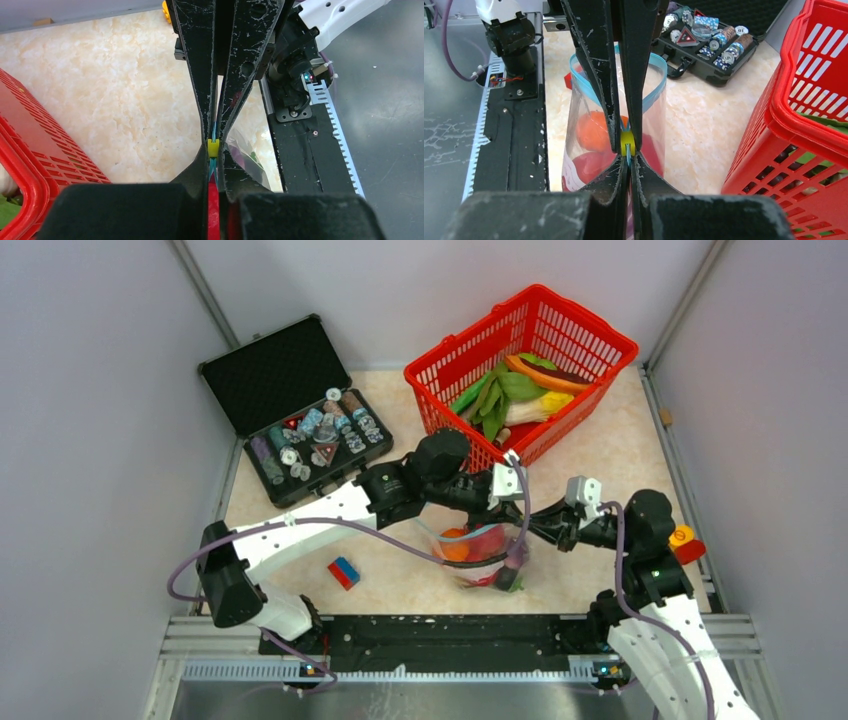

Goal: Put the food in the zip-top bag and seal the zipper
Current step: Zip the zipper food storage bag at the center of the board.

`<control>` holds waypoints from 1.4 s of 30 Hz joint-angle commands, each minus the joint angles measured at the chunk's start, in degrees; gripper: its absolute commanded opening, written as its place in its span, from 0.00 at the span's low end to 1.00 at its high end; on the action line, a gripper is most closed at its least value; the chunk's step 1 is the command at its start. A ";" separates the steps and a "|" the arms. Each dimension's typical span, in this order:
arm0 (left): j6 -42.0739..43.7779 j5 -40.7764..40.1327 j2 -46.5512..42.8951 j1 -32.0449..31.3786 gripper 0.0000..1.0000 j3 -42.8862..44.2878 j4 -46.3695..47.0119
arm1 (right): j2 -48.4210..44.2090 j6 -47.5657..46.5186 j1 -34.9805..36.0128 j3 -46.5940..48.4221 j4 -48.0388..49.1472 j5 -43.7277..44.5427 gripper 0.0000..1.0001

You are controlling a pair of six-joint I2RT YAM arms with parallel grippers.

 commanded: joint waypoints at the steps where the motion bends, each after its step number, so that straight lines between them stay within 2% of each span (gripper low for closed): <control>1: 2.32 -1.88 -1.29 -0.17 0.00 1.93 -2.07 | -0.66 -0.89 1.11 1.22 2.20 -0.47 0.00; 19: 4.39 -8.56 -5.28 -0.12 0.00 -1.16 -8.09 | -0.73 -1.77 2.20 1.57 1.12 0.81 0.00; 26: 3.12 -5.42 -3.65 -0.14 0.00 0.71 -6.71 | -0.37 -0.87 2.62 2.17 0.69 2.73 0.00; 30: 2.83 -3.53 -0.99 -0.19 0.00 3.98 -8.78 | 0.44 -3.17 2.72 4.75 -3.94 3.47 0.32; 34: 2.37 -3.06 0.21 -0.23 0.00 5.71 -9.55 | 2.44 -6.71 2.72 8.18 -8.97 3.44 0.34; 36: 2.15 -2.78 0.44 -0.21 0.00 6.13 -9.61 | 3.90 -9.04 2.91 9.83 -12.05 3.65 0.33; 38: 2.10 -2.50 0.71 -0.16 0.00 6.63 -9.61 | 5.53 -11.25 3.25 11.78 -15.33 4.56 0.26; 40: 2.10 -2.61 0.86 -0.18 0.00 6.80 -9.61 | 7.03 -13.46 3.76 13.22 -18.31 4.90 0.14; 42: 2.20 -2.68 1.03 -0.20 0.00 6.97 -9.68 | 8.05 -15.47 4.52 14.27 -21.23 6.00 0.11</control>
